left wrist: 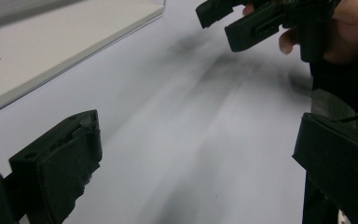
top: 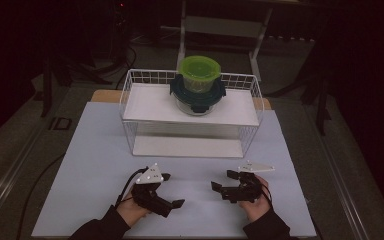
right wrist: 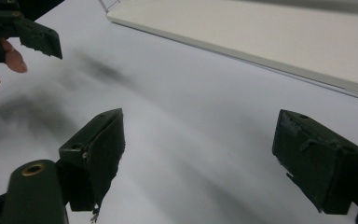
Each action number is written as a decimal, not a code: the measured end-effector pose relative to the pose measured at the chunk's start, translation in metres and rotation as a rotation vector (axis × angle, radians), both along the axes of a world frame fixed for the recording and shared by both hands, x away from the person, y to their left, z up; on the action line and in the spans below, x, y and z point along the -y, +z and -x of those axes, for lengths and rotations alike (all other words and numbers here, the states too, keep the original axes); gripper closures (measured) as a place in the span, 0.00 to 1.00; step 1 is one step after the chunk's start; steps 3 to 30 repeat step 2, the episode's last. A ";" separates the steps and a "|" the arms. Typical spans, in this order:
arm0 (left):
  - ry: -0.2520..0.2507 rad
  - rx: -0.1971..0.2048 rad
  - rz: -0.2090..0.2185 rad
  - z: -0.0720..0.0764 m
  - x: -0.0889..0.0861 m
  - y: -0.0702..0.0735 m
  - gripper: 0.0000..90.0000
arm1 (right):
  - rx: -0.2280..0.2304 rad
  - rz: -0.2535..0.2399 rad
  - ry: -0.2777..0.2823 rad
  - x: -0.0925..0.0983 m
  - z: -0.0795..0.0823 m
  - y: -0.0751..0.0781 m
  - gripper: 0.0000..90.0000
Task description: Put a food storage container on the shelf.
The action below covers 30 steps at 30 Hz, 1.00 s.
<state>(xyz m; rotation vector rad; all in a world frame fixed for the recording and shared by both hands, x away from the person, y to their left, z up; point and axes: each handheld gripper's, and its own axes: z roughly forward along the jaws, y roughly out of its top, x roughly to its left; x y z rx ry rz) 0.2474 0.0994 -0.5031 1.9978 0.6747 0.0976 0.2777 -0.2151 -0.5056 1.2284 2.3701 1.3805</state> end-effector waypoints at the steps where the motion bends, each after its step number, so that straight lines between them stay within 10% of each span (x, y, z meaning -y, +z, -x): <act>1: -0.003 -0.002 0.002 0.000 0.000 0.000 0.01 | 0.001 0.004 0.003 -0.001 0.000 0.000 0.18; 30: -0.005 -0.003 0.002 0.000 0.001 0.000 0.01 | 0.001 0.005 0.007 -0.001 0.000 -0.001 0.18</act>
